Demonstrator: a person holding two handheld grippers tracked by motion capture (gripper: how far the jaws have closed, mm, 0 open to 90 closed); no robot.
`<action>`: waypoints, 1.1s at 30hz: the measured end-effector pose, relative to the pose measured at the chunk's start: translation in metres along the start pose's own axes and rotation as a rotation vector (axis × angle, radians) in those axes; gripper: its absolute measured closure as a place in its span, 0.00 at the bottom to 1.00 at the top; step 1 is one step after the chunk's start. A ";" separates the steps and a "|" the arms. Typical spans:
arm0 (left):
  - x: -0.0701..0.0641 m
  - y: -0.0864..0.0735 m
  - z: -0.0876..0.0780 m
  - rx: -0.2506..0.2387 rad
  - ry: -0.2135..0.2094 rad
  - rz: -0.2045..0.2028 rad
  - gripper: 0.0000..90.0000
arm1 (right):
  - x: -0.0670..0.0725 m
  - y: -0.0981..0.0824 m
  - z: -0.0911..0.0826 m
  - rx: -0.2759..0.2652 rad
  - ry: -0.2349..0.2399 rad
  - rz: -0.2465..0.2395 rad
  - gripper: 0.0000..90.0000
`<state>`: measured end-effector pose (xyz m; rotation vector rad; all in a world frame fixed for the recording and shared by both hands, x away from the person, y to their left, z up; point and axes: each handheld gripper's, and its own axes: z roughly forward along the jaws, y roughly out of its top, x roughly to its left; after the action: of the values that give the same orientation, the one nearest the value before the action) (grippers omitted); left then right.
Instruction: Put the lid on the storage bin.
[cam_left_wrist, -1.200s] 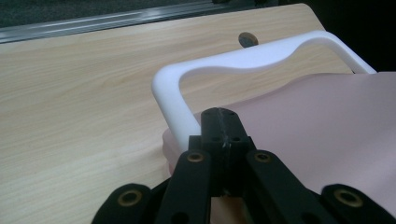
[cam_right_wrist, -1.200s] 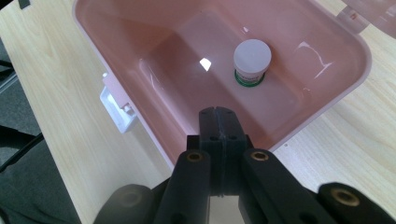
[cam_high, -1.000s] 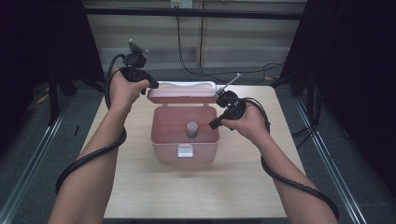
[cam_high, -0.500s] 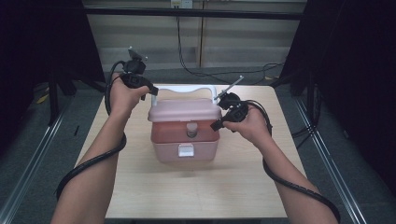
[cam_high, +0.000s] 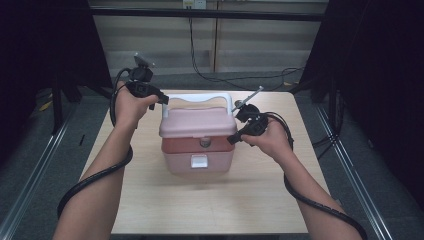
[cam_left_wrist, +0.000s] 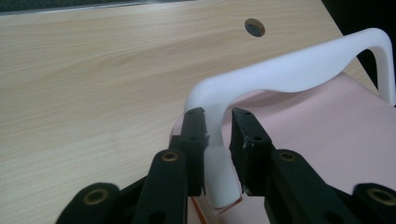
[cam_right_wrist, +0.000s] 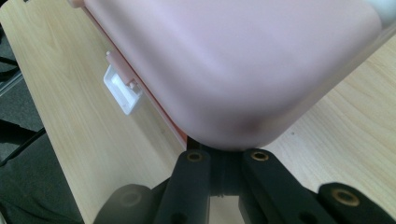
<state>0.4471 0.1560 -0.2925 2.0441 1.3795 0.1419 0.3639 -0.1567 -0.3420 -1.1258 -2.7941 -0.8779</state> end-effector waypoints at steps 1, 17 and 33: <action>0.000 0.000 0.000 -0.001 0.002 -0.003 0.82 | 0.000 0.000 0.000 -0.001 0.000 0.000 1.00; 0.012 -0.009 -0.004 -0.011 0.031 -0.002 0.62 | 0.005 -0.004 0.004 0.018 0.006 -0.017 1.00; 0.027 -0.022 -0.006 -0.046 0.058 -0.003 0.44 | 0.008 -0.007 0.003 0.048 -0.016 -0.035 1.00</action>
<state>0.4390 0.1874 -0.3073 2.0144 1.4016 0.2303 0.3536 -0.1543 -0.3462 -1.0860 -2.8390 -0.8032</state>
